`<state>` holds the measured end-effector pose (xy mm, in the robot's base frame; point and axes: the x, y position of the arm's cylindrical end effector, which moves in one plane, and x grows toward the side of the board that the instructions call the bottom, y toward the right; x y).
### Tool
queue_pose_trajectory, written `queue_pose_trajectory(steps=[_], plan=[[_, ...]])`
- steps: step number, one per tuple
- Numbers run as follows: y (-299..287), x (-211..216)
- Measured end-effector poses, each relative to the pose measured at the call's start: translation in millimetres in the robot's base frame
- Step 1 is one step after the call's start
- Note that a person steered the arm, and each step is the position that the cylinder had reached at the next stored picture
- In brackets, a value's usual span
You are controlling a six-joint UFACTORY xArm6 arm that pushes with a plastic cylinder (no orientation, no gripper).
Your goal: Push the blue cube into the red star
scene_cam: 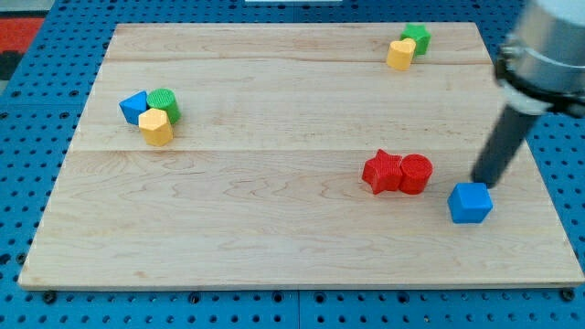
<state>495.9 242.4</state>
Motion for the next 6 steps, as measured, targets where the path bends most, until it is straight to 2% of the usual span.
queue_pose_trajectory(steps=[1,2,4,6], plan=[[47.1,26.2],[19.2,62.9],[-103.4,-5.2],[-192.7,-43.9]])
